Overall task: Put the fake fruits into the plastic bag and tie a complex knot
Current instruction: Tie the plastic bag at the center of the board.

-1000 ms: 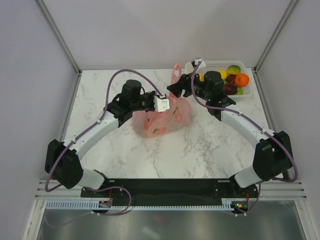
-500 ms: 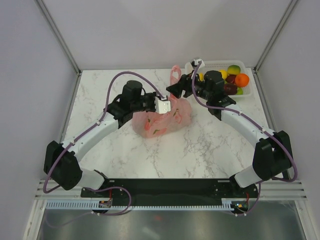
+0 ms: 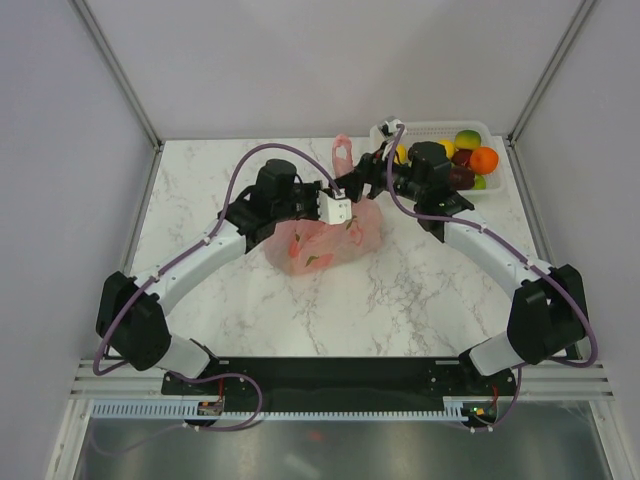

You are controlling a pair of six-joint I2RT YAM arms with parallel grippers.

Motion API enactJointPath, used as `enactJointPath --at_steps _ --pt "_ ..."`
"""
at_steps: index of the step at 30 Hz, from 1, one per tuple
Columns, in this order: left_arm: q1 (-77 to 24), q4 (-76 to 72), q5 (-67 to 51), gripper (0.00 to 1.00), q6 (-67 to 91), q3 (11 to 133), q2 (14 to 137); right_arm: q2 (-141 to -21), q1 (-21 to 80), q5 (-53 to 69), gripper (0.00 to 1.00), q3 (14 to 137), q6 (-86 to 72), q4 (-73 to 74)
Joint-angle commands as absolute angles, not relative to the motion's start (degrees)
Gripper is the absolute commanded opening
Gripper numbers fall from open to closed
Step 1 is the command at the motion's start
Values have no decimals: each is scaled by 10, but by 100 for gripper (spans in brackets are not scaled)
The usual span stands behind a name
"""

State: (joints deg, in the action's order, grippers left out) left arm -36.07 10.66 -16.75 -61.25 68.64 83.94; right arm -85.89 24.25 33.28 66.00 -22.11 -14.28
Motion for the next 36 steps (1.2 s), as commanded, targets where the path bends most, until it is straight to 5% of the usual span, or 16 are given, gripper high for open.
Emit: enactJointPath --at_steps 1,23,28,36 --pt "-363 102 -141 2 -643 714 842 -838 245 355 78 655 -209 -148" --pt "-371 101 -124 2 -621 743 853 -845 257 346 80 643 -142 -107" --pt "-375 102 -104 2 -622 745 857 -842 256 331 73 641 -133 -93" --pt "-379 103 -108 2 -606 744 857 -820 256 310 81 623 -134 -96"
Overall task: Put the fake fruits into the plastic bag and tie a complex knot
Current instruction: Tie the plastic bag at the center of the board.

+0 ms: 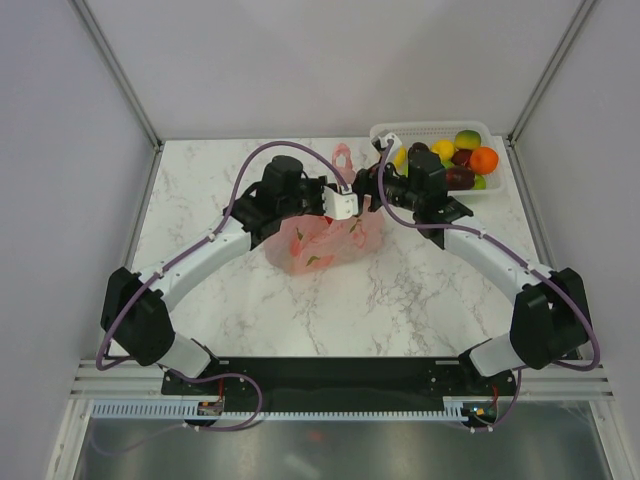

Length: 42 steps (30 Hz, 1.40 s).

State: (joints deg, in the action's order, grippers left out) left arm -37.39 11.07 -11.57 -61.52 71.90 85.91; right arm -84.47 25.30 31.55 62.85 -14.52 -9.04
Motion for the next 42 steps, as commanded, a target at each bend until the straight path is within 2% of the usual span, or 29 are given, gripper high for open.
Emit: enactJointPath --at_steps 1,13,36,38,39,42 --pt "-379 102 -108 2 -604 744 854 -816 256 310 82 622 -134 -97" --pt "-381 102 -111 2 -597 741 846 -790 253 289 84 616 -124 -69" --pt "-400 117 -105 3 -570 739 826 -800 254 231 82 638 -80 -27" --pt "-400 121 -109 3 -563 742 822 -802 253 217 80 640 -77 -23" --pt "-400 124 -110 3 -560 742 821 -802 253 211 74 640 -77 -23" --pt "-400 127 -124 3 -558 742 815 -807 252 201 66 641 -78 -24"
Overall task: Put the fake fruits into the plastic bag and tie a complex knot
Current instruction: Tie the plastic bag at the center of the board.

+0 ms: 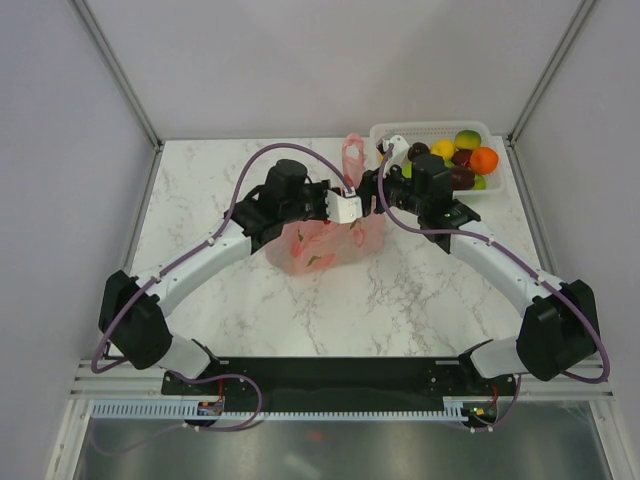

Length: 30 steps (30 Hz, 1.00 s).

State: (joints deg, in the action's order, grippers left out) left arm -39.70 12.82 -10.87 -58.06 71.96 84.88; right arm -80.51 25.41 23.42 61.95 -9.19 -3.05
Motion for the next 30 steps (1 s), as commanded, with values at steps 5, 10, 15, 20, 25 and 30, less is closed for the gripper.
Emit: enactJointPath --at_steps 5,10,15,20,25,30 --pt "-400 127 -133 3 -555 743 812 -806 253 214 54 639 -84 -60" --pt "-401 128 -127 4 -555 743 813 -810 253 237 32 630 -87 -97" --pt "-401 128 -114 3 -557 746 824 -807 253 247 0 621 -84 -119" --pt "-401 122 -70 8 -554 749 829 -795 253 214 0 605 -78 -133" --pt "-400 108 -38 9 -547 742 826 -785 254 197 0 592 -78 -134" --pt "-400 74 -52 16 -545 728 818 -760 279 105 0 566 -78 -148"
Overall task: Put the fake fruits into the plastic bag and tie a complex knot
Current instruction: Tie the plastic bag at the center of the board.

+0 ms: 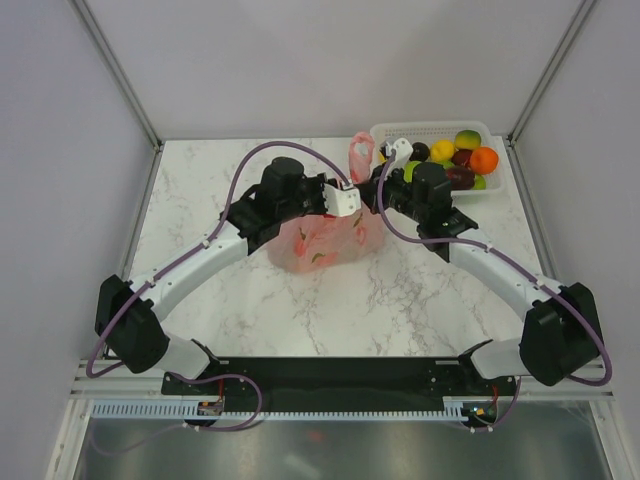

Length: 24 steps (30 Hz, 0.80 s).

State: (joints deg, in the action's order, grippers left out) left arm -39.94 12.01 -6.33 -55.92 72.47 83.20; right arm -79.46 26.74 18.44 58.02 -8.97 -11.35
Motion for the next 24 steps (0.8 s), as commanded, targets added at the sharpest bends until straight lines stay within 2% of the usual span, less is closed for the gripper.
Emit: enactJointPath --at_steps 1,6,16,19,24 --pt "-400 68 -48 16 -545 723 820 -754 289 87 0 551 -82 -162" --pt "-399 25 -18 12 -548 717 840 -719 326 -15 0 505 -106 -213" --pt "-389 -55 52 4 -536 681 816 -720 410 -152 0 505 -94 -238" --pt "-382 -82 39 4 -526 661 800 -720 420 -172 0 495 -93 -255" --pt "-379 -87 32 11 -499 639 801 -732 419 -175 0 478 -93 -267"
